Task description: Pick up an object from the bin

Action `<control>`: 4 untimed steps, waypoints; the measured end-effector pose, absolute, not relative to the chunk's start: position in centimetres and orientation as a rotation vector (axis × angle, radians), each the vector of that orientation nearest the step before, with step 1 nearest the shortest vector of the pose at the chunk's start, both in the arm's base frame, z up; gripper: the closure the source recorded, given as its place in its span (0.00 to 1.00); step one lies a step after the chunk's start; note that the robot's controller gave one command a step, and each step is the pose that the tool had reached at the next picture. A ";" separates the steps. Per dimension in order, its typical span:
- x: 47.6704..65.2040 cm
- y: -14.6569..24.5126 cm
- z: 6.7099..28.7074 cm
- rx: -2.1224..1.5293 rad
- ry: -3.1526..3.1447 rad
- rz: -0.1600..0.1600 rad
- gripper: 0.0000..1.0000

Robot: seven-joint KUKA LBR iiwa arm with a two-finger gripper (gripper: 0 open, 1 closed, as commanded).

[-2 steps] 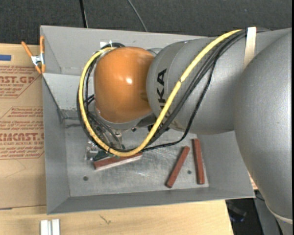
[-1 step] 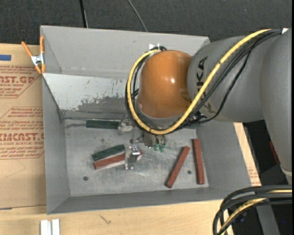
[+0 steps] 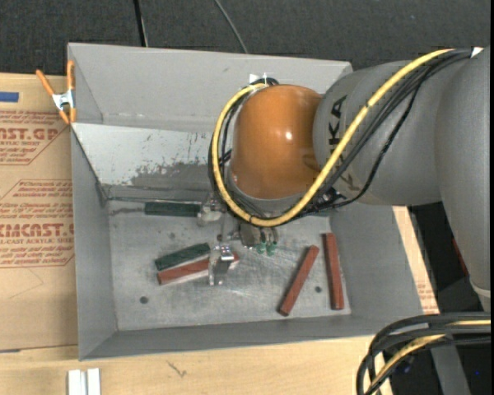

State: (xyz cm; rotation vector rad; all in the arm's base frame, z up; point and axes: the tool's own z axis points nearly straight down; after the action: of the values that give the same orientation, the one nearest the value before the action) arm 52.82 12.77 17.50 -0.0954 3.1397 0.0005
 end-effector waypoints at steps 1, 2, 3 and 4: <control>56.1 13.4 8.0 0.133 3.142 0.008 1.00; 56.1 13.4 8.0 0.133 3.142 0.008 1.00; 56.2 13.0 12.7 0.093 3.141 0.001 1.00; 54.8 12.9 19.2 -0.081 3.144 -0.001 1.00</control>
Offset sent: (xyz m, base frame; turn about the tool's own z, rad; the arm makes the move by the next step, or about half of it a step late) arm 0.0000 0.0000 0.0000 0.0000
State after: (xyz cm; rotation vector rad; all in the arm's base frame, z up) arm 54.81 12.89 19.24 -0.0810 3.1437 -0.0009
